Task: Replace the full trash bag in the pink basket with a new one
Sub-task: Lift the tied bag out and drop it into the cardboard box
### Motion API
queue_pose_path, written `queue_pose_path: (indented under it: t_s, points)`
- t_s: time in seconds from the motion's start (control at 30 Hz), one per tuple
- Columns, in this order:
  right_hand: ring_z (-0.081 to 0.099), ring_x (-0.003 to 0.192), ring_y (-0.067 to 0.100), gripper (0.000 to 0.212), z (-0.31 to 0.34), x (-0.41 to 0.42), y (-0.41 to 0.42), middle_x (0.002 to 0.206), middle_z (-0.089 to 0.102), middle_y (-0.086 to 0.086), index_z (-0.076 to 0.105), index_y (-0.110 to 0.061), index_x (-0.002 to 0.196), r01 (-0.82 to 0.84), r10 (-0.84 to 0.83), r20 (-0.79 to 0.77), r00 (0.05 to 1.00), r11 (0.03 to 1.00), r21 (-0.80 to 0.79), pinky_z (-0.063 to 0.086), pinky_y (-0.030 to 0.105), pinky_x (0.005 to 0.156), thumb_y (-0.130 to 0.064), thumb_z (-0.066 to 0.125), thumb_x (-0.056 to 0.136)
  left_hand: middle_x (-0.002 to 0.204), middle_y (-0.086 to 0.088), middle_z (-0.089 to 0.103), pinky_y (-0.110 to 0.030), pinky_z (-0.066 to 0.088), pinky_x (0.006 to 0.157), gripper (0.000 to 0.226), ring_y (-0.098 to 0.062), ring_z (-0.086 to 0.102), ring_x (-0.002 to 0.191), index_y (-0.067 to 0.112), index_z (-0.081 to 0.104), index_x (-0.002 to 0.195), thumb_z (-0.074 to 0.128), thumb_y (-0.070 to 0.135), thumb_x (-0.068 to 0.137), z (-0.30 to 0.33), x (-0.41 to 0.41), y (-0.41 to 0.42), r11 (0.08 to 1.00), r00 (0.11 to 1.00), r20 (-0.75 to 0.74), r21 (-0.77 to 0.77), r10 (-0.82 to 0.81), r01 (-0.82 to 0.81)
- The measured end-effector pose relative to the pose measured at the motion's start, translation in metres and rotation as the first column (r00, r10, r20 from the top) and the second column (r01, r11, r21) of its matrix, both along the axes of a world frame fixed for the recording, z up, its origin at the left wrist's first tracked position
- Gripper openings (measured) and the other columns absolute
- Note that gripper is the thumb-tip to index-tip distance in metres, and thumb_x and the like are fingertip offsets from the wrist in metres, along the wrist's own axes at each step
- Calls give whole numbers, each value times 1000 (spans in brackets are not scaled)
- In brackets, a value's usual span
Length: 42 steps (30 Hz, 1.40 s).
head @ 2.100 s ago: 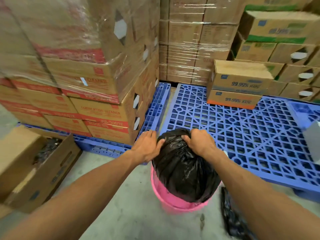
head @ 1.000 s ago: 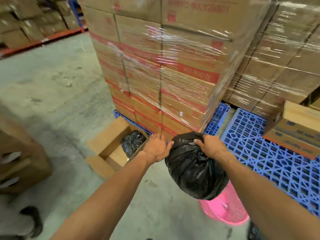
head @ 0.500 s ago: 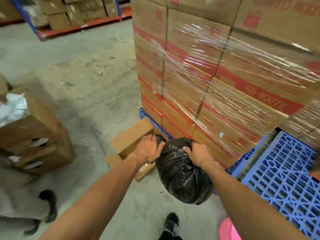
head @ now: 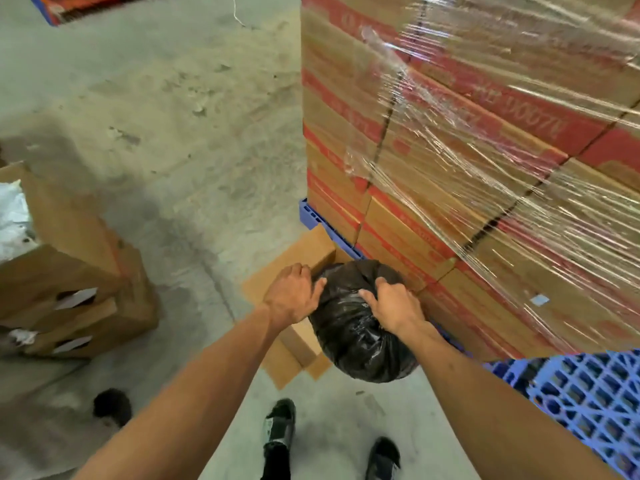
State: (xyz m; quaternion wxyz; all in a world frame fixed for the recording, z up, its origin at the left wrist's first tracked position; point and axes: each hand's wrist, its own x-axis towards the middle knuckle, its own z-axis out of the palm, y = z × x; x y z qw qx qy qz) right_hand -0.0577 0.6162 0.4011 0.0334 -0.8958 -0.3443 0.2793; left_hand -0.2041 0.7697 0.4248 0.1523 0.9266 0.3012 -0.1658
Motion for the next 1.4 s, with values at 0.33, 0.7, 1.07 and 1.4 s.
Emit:
queue_pose_path:
  t_s: [0.33, 0.7, 1.07, 1.4]
  points:
    - [60, 110, 39, 56, -92, -26, 121, 118, 63, 18, 45, -11, 128, 135, -142, -82, 986, 987, -92, 47, 43, 79, -58, 40, 98, 132, -21, 54, -39, 36, 107, 53, -33, 49, 122, 0, 47, 132, 23, 40, 107, -57, -2, 105, 987, 978, -136, -6, -158, 159]
    - [49, 128, 29, 50, -80, -33, 105, 141, 48, 6, 52, -17, 136, 192, -189, -128, 974, 981, 13, 45, 41, 99, -49, 48, 98, 131, -21, 55, -41, 38, 105, 53, -36, 51, 121, -1, 48, 132, 26, 40, 106, -56, 3, 117, 967, 953, -167, 0, -252, 256]
    - [44, 135, 31, 68, 14, -51, -68, 154, 38, 8, 35, -17, 150, 287, -282, -114, 953, 957, 33, 43, 47, 104, -59, 39, 98, 133, -19, 53, -41, 36, 106, 59, -34, 50, 122, 0, 46, 137, 25, 44, 104, 1, 19, -23, 876, 874, -111, 50, -473, 480]
    - [45, 133, 34, 77, 89, -113, -271, 154, 37, 12, 30, -12, 152, 390, -390, -2, 921, 921, 23, 42, 44, 100, -64, 34, 97, 159, -20, 27, -44, 16, 122, 77, -32, 21, 148, -2, 30, 150, 19, 56, 101, 48, 11, -216, 815, 815, -46, 30, -577, 579]
